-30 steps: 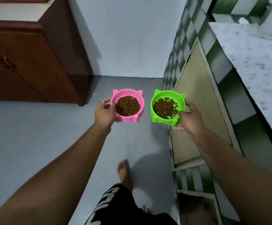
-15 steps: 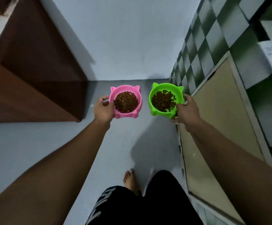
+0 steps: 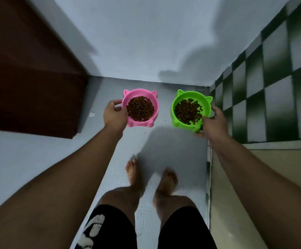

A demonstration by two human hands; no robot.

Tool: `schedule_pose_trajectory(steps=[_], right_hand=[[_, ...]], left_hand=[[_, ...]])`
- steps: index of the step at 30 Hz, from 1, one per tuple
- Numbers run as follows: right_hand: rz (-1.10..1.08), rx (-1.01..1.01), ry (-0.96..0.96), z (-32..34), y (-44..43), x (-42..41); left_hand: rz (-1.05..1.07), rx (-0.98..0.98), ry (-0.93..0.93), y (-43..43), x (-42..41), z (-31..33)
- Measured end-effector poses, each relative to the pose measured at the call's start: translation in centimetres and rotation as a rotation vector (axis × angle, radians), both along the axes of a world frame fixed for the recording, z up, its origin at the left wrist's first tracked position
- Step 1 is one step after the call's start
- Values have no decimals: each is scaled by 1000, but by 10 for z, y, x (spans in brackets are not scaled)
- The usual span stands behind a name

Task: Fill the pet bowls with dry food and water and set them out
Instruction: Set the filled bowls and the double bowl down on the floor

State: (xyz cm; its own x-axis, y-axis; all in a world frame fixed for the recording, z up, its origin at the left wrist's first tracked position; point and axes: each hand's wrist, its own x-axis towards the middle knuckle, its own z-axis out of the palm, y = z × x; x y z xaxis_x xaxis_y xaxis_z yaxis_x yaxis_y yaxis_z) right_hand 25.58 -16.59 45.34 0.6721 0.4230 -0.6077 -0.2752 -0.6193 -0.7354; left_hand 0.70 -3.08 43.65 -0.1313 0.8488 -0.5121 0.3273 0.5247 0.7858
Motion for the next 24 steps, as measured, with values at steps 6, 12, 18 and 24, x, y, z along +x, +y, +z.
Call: schedule_pose_trajectory(steps=[6, 12, 18, 24], right_hand=[[-22, -33, 24, -155, 76, 38], [-19, -108, -38, -327, 136, 64], [36, -121, -165, -457, 177, 96], [148, -140, -303, -493, 203, 112]], left_hand=[[-57, -35, 32, 68, 36, -147], [-56, -58, -4, 130, 77, -299], [-84, -37, 13, 180, 107, -412], [-82, -6, 18, 207, 124, -461]])
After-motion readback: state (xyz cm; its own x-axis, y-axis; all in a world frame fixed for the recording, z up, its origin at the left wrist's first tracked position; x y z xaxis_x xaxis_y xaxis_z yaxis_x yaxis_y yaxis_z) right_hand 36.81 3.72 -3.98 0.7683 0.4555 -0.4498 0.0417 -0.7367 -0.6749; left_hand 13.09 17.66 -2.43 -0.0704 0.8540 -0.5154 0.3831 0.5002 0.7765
